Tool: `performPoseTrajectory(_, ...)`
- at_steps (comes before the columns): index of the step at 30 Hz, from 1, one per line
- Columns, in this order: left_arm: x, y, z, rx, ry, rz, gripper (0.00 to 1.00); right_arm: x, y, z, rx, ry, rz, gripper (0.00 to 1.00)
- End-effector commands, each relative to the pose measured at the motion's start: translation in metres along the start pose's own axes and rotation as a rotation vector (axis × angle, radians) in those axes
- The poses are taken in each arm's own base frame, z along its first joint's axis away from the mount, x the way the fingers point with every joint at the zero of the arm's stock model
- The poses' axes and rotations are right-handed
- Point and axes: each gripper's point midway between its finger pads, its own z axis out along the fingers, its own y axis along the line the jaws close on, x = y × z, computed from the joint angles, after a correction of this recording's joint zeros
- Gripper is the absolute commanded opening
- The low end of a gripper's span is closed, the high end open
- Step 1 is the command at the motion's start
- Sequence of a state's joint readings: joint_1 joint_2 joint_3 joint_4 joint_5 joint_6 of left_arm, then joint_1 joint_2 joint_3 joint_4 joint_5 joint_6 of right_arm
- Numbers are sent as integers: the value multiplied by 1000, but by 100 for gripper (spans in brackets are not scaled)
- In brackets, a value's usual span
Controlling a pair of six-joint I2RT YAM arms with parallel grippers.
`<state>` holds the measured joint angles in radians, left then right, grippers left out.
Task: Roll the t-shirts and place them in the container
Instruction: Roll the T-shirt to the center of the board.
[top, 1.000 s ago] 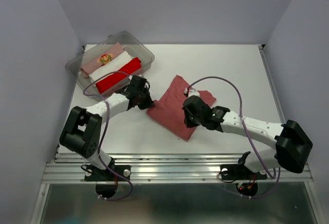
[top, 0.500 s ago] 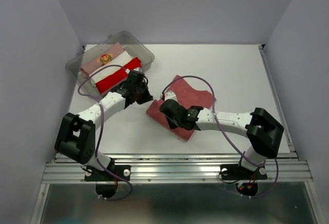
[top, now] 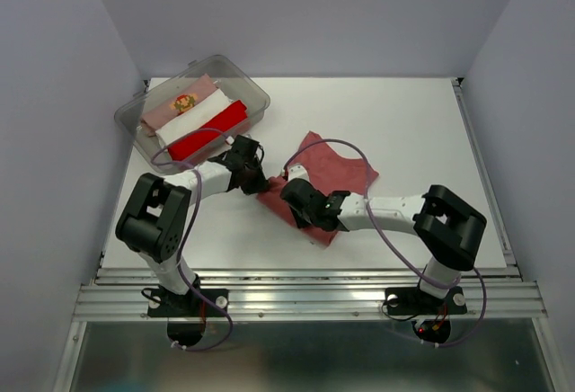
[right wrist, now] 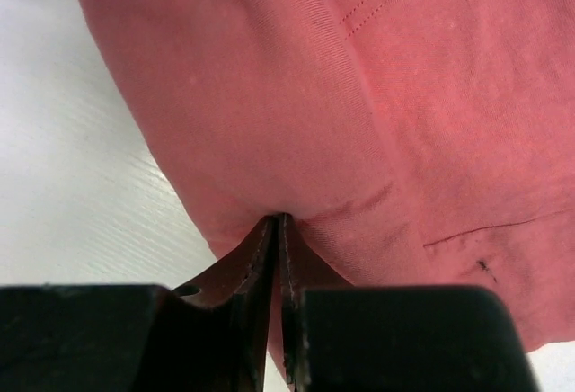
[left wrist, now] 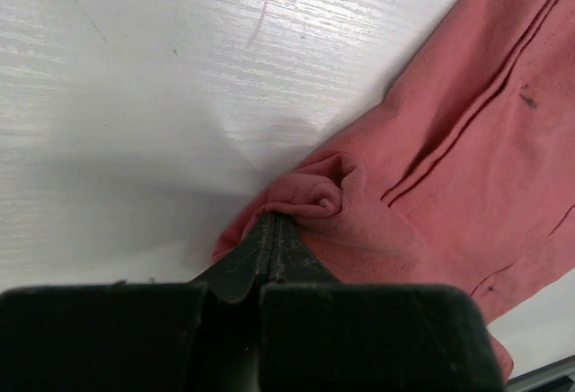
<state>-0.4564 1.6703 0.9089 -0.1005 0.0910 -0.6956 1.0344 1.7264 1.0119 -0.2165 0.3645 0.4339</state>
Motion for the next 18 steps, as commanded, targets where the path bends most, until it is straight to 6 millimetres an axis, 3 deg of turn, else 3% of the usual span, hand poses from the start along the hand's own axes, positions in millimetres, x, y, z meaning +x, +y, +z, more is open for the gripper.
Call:
performPoseTrajectory(1,11,12,3,-31,21,21,0,-9,-5,-19,-12,-7,-43,14)
performPoseTrajectory(7,-18,1,-32,-42,-71,36,0,-48,0,-57,-21,-106,-105,40)
performPoseTrajectory(9,-32,-3,-50,-68,-104,53,0,-47,6,-64,-6,-105,-173,45)
performPoseTrajectory(12,-51,-9,-73,-91,-157,66,8,-48,12,-70,46,-126,-262,58)
performPoseTrajectory(16,-73,-16,-108,-78,-242,56,29,-36,17,-64,124,-129,-372,68)
performPoseTrajectory(18,-81,-12,-120,-80,-269,40,31,-24,20,-56,189,-126,-450,72)
